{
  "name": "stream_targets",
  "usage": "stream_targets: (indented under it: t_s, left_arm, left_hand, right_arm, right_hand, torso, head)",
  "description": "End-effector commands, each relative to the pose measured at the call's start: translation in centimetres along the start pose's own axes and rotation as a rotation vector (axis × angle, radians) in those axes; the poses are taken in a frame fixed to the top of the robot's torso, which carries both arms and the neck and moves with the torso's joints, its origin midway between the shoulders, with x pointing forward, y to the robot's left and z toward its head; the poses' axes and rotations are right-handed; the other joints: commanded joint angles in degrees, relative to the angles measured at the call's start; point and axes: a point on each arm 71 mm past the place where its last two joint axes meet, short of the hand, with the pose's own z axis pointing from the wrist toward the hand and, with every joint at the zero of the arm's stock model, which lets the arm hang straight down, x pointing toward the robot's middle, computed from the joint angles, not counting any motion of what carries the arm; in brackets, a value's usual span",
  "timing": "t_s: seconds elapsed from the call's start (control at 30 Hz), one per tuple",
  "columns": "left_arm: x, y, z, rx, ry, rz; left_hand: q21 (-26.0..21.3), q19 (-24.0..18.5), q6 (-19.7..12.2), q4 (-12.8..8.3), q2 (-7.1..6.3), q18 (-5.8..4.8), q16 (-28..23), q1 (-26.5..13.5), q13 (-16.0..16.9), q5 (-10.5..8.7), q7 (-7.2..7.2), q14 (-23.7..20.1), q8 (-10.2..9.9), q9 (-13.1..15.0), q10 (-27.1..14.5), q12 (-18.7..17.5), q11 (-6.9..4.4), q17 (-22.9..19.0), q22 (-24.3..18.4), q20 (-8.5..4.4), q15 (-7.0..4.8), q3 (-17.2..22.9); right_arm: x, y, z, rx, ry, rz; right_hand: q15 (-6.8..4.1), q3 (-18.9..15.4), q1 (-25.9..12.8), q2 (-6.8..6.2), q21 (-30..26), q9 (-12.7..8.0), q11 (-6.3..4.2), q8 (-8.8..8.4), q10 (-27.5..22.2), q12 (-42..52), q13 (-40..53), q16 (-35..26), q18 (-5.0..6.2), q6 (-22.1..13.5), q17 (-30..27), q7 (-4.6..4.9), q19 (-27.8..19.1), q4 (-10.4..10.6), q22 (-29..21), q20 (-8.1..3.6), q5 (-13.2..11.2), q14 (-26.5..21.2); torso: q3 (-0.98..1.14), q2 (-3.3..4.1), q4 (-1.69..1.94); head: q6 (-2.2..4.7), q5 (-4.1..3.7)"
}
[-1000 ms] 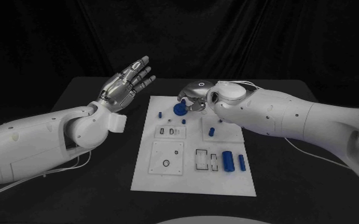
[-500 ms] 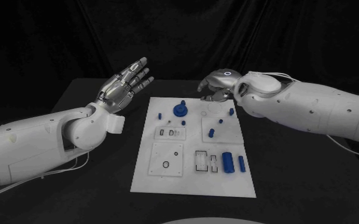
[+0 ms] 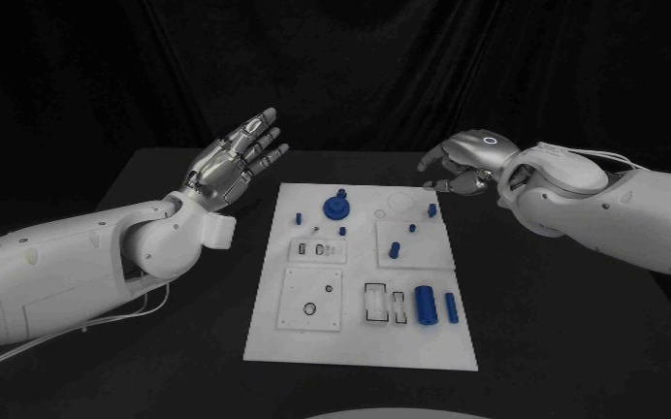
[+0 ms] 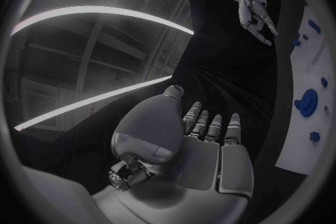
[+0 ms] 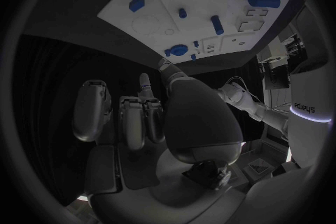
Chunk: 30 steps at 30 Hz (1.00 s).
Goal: Assemble the parts on the task board
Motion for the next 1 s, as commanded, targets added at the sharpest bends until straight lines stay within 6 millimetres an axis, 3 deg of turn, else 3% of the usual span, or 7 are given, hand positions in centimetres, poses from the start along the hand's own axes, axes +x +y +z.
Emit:
stream_targets:
  t_s: [0.03,0.2,0.33,0.47,0.53,0.67,1.0]
  left_arm:
    - [0.3,-0.3,0.1,0.058,0.017,-0.014]
    - [0.4,-0.1,0.3,0.056,0.021,-0.016]
    - [0.4,0.0,0.3,0.055,0.024,-0.019]
    - [0.4,0.0,0.3,0.055,0.026,-0.02]
    - [0.4,0.0,0.2,0.055,0.025,-0.021]
    - [0.3,0.0,0.1,0.054,0.023,-0.021]
    - [0.2,0.0,0.0,0.052,0.023,-0.023]
  left_hand:
    - [0.2,0.0,0.1,-0.1,-0.17,0.75,0.4,0.5,0.1,0.24,0.19,0.1,0.2,0.1,-0.1,0.3,0.32,0.1,0.0,0.39,0.48,0.4]
    - [0.2,0.0,0.1,-0.1,-0.17,0.75,0.3,0.6,0.1,0.27,0.19,0.1,0.2,0.0,-0.1,0.3,0.3,0.1,0.0,0.38,0.48,0.4]
    - [0.2,0.0,0.1,-0.1,-0.17,0.75,0.3,0.6,0.1,0.27,0.19,0.1,0.2,0.0,-0.1,0.3,0.3,0.1,0.0,0.38,0.48,0.4]
    - [0.2,0.0,0.1,-0.1,-0.16,0.75,0.3,0.6,0.1,0.3,0.18,0.1,0.2,0.0,-0.1,0.3,0.29,0.1,0.0,0.37,0.47,0.4]
    - [0.2,0.0,0.1,-0.1,-0.16,0.75,0.3,0.6,0.1,0.3,0.18,0.1,0.2,0.0,-0.1,0.3,0.29,0.1,0.0,0.37,0.47,0.4]
    - [0.2,0.0,0.0,-0.2,-0.13,0.74,0.4,0.6,0.1,0.39,0.16,0.1,0.2,0.0,-0.1,0.4,0.31,0.1,0.0,0.36,0.47,0.5]
    - [0.1,0.0,0.0,-0.2,-0.13,0.74,0.4,0.6,0.1,0.39,0.16,0.1,0.2,0.0,-0.1,0.4,0.31,0.1,0.0,0.36,0.47,0.5]
  right_arm:
    - [0.5,-0.6,-1.0,0.037,-0.055,0.006]
    - [1.7,-1.3,-2.2,0.062,-0.039,0.026]
    - [2.9,-1.7,-2.9,0.074,-0.027,0.039]
    - [3.8,-2.0,-3.2,0.081,-0.014,0.05]
    - [4.3,-2.1,-3.2,0.083,-0.006,0.053]
    - [4.9,-2.3,-3.1,0.087,0.001,0.055]
    - [6.3,-2.7,-2.6,0.101,0.035,0.05]
  right_hand:
    - [-0.44,-0.2,0.0,-0.61,0.3,0.1,-0.49,0.15,6.0,0.1,15.1,0.1,-0.44,0.2,15.1,-0.05,0.6,0.7,10.4,-0.04,-0.3,6.1]
    - [-0.54,-1.2,0.2,-1.76,0.4,0.3,-0.63,0.04,6.0,0.1,15.1,0.1,-0.45,0.4,15.1,-0.13,0.7,3.5,10.4,-0.2,-1.6,6.1]
    - [-0.54,-1.3,0.5,-2.03,0.4,0.4,-0.63,0.02,6.0,0.1,15.1,0.1,-0.47,0.4,15.1,-0.11,0.7,4.2,10.4,-0.21,-1.7,6.1]
    - [-0.57,-1.8,1.0,-2.78,0.1,0.6,-0.63,-0.07,6.0,0.1,15.1,0.1,-0.41,0.4,15.1,-0.12,0.6,6.4,10.4,-0.23,-1.2,6.1]
    - [-0.57,-1.8,1.0,-2.78,0.1,0.6,-0.63,-0.07,6.0,0.1,15.1,0.1,-0.41,0.4,15.1,-0.12,0.6,6.4,10.4,-0.23,-1.2,6.1]
    - [-0.54,-1.8,1.7,-2.9,0.0,0.6,-0.61,-0.2,6.0,0.1,15.1,0.1,-0.39,0.3,15.1,-0.07,0.6,7.2,10.3,-0.23,-0.9,6.1]
    - [-0.51,-1.6,3.4,-2.56,-1.0,0.8,-0.43,-0.3,6.0,0.1,15.1,0.1,-0.21,0.3,15.1,0.12,0.1,8.1,10.1,-0.2,1.1,6.1]
  torso:
    - [0.02,-0.18,-0.26]
    - [0.2,-0.2,-0.33]
    - [0.07,-0.23,-0.21]
    - [0.05,-0.21,-0.35]
    - [-0.01,-0.2,-0.29]
    - [-0.03,-0.18,-0.24]
    - [0.03,-0.23,-0.24]
  head:
    - [-0.34,0.19]
    - [-0.52,-0.04]
    - [-0.57,0.05]
    - [-0.38,0.3]
    - [0.02,0.46]
    - [0.15,0.39]
    - [0.16,0.38]
